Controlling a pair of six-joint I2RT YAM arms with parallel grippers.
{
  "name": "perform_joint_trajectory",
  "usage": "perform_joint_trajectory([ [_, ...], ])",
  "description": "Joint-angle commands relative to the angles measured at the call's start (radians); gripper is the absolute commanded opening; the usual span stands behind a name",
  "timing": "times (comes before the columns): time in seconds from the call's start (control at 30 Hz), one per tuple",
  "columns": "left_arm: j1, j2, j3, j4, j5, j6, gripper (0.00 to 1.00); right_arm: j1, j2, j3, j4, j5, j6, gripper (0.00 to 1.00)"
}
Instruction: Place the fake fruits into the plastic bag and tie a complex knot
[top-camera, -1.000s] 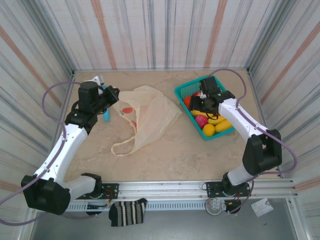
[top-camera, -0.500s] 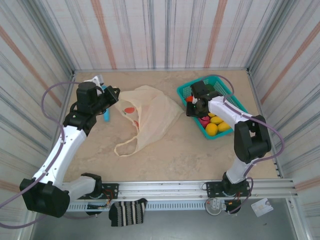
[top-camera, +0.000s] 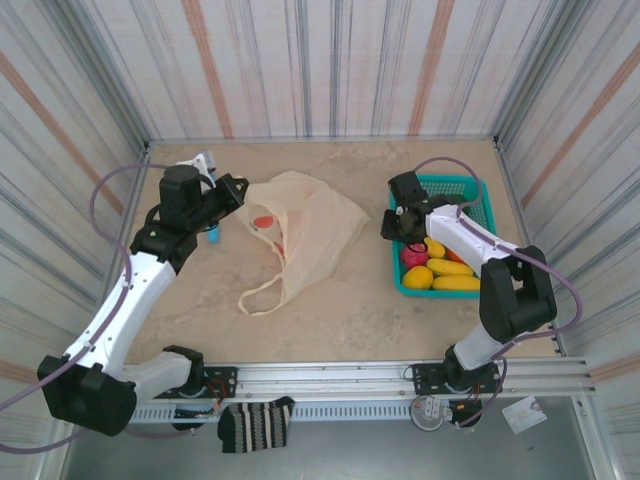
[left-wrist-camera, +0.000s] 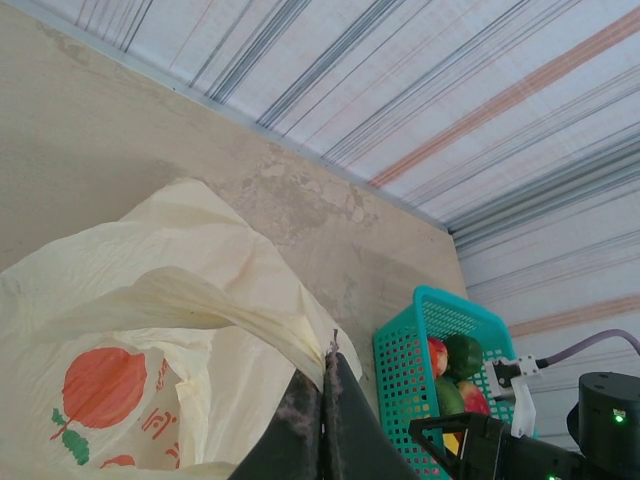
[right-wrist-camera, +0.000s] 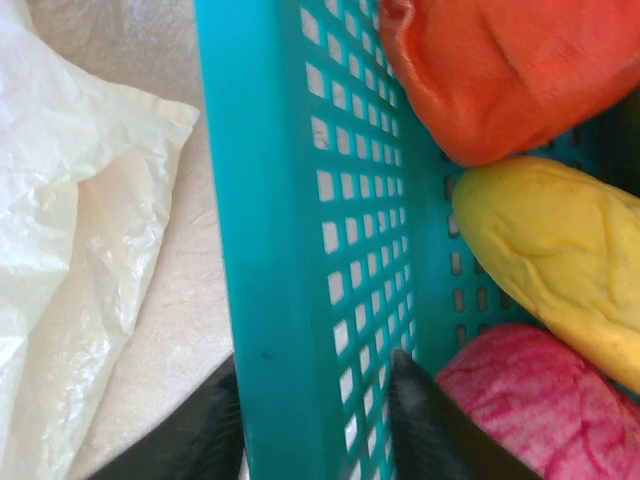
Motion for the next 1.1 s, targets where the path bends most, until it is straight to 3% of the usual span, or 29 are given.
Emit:
perform_joint_trajectory([
  [0.0,-0.011,-0.029,-0.003,0.001,0.012,-0.007,0.0,0.023,-0.09,0.003,-0.049,0.058,-0.034,0.64],
  [0.03,-0.014,-0.026,0.0,-0.001,0.022,-0.003,0.0,0.037,-0.117,0.018,-0.053,0.075,-0.062,0.7],
  [0.17,-0.041,-0.025,0.015,-0.01,0.048,0.018,0.0,0.151,-0.186,0.09,-0.053,0.126,-0.162,0.74],
  [0.33,-0.087,-0.03,0.036,-0.021,0.063,0.06,0.0,0.315,-0.132,0.166,0.014,-0.117,-0.198,0.61],
  [0.43,-0.106,-0.034,0.041,-0.024,0.066,0.08,0.0,0.397,-0.063,0.201,0.108,-0.252,-0.141,0.41],
  [0.5,-0.112,-0.037,0.04,-0.024,0.071,0.087,0.0,0.431,0.001,0.242,0.152,-0.302,-0.087,0.16],
  [0.53,-0.114,-0.038,0.04,-0.024,0.073,0.09,0.0,0.443,0.039,0.267,0.172,-0.316,-0.063,0.09],
  [0.6,-0.117,-0.045,0.038,-0.02,0.085,0.092,0.0,0.458,0.113,0.312,0.197,-0.322,-0.033,0.05],
  [0.73,-0.12,-0.073,0.03,0.0,0.148,0.116,0.0,0.453,0.259,0.415,0.159,-0.211,-0.026,0.0],
  [0.87,-0.122,-0.134,0.022,-0.039,0.178,0.176,0.0,0.359,0.355,0.478,0.102,-0.061,-0.033,0.0],
  [1.07,-0.122,-0.238,0.014,-0.168,0.155,0.282,0.0,0.253,0.435,0.605,-0.053,0.282,-0.148,0.0],
])
